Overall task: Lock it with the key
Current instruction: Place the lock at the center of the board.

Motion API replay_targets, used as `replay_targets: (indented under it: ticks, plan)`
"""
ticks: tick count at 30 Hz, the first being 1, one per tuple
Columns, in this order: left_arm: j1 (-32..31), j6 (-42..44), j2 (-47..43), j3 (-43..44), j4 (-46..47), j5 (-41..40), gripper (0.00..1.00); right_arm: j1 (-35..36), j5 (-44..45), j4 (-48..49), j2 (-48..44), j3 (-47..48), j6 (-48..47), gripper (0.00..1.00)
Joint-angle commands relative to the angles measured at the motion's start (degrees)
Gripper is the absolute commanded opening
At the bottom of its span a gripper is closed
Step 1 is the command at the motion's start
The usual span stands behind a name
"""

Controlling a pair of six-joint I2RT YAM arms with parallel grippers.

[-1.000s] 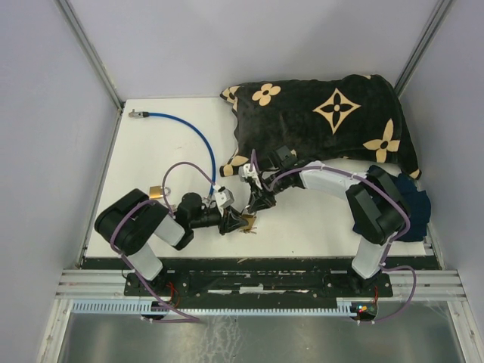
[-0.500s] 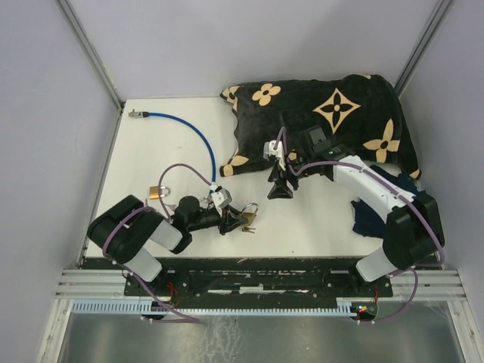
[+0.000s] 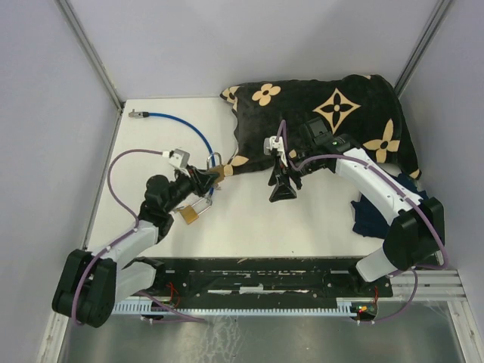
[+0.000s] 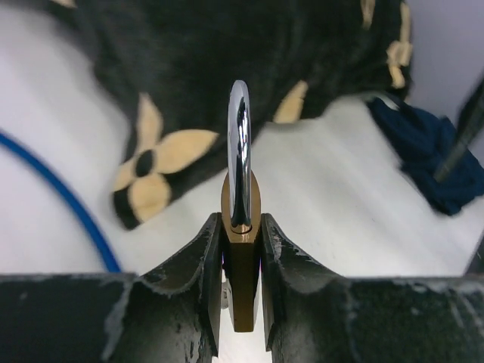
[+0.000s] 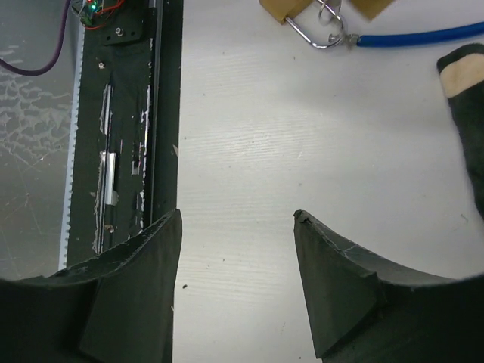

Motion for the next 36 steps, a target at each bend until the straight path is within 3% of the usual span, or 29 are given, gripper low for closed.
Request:
replay_targets:
  ticks: [1,5,9,13,20,25,30,36]
  plan:
    - [6.33,-6.91,-5.19,4.32,-9.00,-9.71,0.03,0.00,1.38,0.51,-0.94,-1.31,1.11,0.68]
    - [15.02,-12.77,-2.63,6.09,-13.25,-10.87,0.05,0.01,1.91,1.21,-1.34,-2.15,1.22,0.68]
    - [24.69,-19.08,5.95,8.41,-12.98,-10.10,0.06,0.05,2.76,1.22,-1.56,-2.41,0.93,0.68]
    - [30.22,-25.40,15.33,11.97,-10.29,-7.07,0.07,0.01,2.74,1.48,-1.63,-2.78,0.91,0.69]
    - [31.69,-25.42,26.60,22.94,-16.46,-7.41,0.12,0.07,3.53,1.31,-1.54,-2.79,0.41,0.69]
    - [31.98,-23.94,30.93,28.73,-23.44,-10.69,0.32,0.02,3.82,1.22,-1.62,-2.90,0.24,0.69]
    - [32.52,-22.77,32.02,31.41,-26.75,-13.67,0.46,0.00,3.89,1.09,-1.52,-2.97,-0.03,0.69]
    - [32.60,-19.21,30.81,33.55,-30.73,-16.66,0.49,0.03,4.09,0.80,-1.36,-2.90,-0.40,0.69]
